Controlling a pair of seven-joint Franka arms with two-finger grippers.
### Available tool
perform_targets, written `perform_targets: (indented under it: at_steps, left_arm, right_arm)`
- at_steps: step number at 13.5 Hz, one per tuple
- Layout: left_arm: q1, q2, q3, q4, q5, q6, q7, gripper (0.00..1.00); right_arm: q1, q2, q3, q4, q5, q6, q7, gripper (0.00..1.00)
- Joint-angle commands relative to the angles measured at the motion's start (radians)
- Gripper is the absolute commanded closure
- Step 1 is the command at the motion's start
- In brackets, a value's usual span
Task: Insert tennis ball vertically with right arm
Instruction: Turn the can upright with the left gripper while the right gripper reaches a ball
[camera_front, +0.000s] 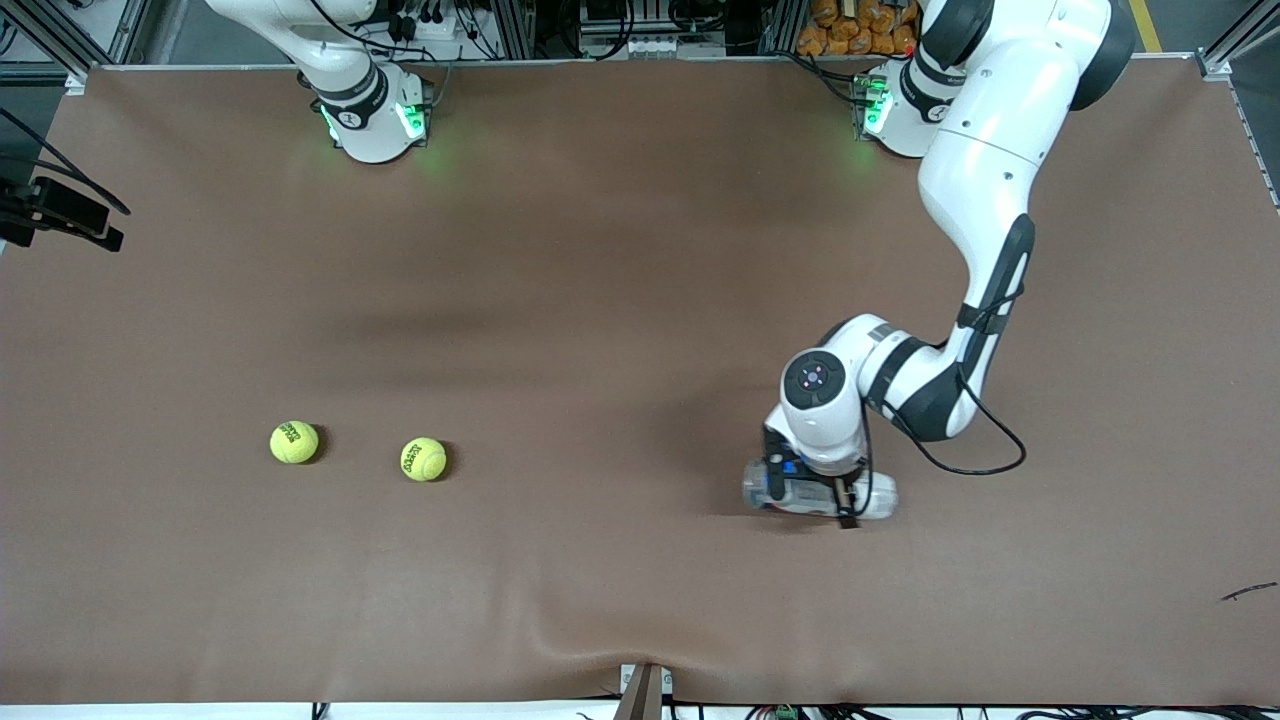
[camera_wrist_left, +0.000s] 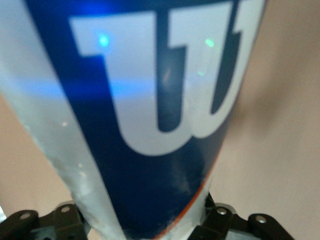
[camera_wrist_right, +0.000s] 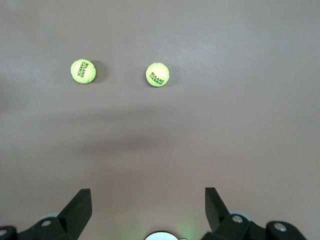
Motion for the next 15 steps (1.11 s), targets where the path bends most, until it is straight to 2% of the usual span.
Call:
perform_targets:
  at_steps: [1, 7, 11, 15]
  left_arm:
    - [0.007, -0.013, -0.045, 0.009, -0.113, 0.111, -0.043, 0.2]
    - [-0.027, 0.002, -0.146, 0.007, -0.318, 0.427, -0.224, 0.21]
    - [-0.137, 0.016, -0.15, 0.007, -0.474, 0.632, -0.335, 0.21]
    - [-0.205, 0.066, -0.15, 0.0, -0.589, 0.847, -0.358, 0.21]
  right_arm:
    - [-0.021, 0.02, 0.016, 0.021, -0.019, -0.001, -0.009, 0.0]
    - [-0.038, 0.086, 0.014, 0.021, -0.011, 0.033, -0.008, 0.0]
    - [-0.028, 0.187, 0.016, 0.021, -0.019, 0.073, -0.02, 0.0]
    - [-0.008, 0.314, 0.017, 0.021, -0.026, 0.107, -0.02, 0.0]
